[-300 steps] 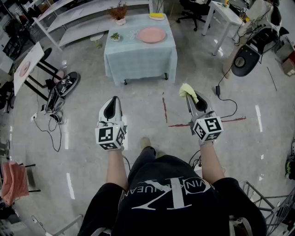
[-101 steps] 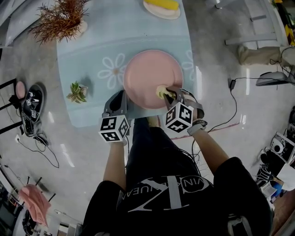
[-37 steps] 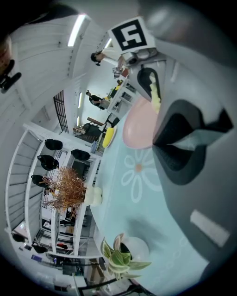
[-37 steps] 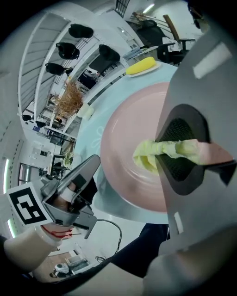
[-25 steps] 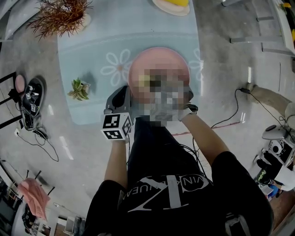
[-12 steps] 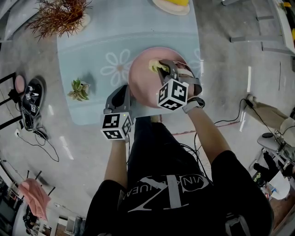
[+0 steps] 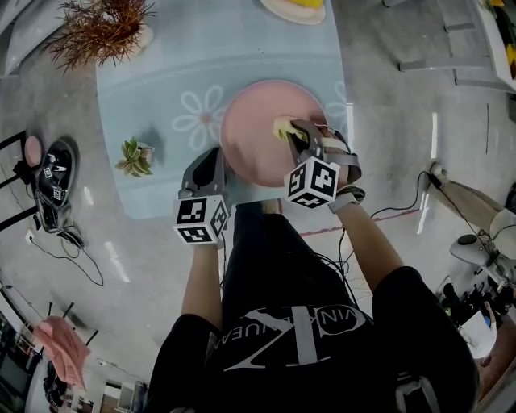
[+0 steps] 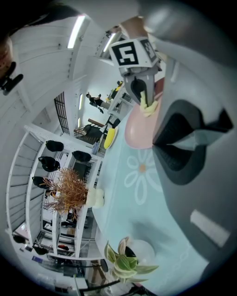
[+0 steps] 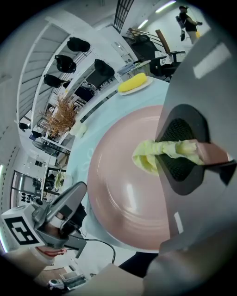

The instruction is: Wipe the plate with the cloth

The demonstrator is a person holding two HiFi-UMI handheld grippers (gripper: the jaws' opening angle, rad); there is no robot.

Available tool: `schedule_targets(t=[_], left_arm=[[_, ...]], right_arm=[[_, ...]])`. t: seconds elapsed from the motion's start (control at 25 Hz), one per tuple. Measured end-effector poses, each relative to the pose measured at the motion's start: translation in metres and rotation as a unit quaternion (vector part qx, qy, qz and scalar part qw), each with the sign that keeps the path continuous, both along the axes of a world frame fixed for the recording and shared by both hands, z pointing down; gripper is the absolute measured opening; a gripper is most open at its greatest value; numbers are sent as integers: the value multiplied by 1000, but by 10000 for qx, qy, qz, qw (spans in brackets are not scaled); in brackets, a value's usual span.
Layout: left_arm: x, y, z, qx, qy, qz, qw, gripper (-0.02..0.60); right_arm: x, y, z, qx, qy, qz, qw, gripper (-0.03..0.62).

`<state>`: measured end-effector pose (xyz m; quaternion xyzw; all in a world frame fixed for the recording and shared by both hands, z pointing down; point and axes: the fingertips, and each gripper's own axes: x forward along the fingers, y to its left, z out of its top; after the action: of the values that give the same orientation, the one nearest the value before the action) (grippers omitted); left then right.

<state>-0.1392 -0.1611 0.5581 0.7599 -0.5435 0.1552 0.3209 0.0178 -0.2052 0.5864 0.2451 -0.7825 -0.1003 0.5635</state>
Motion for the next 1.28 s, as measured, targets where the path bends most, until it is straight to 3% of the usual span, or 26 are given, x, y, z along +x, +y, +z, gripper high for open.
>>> schedule_targets(t=[0.28,0.64,0.92,1.28], left_arm=[[3,1,-4,18,0,-1,10000,0],[5,4,-3,20,12,85,10000,0],[3,3,-1,7,25,107,9999,0],[1,-1,0,14,11,122,9999,0]], right_arm=[[-12,38,-3,-216,-100,-306,9992,49],[-68,44,-1,-343,-443,-928,9941,49],[-84,4,0,-227,-588,-852,9944,51],[-62,-34,0,-40,-578,-340,9977,49]])
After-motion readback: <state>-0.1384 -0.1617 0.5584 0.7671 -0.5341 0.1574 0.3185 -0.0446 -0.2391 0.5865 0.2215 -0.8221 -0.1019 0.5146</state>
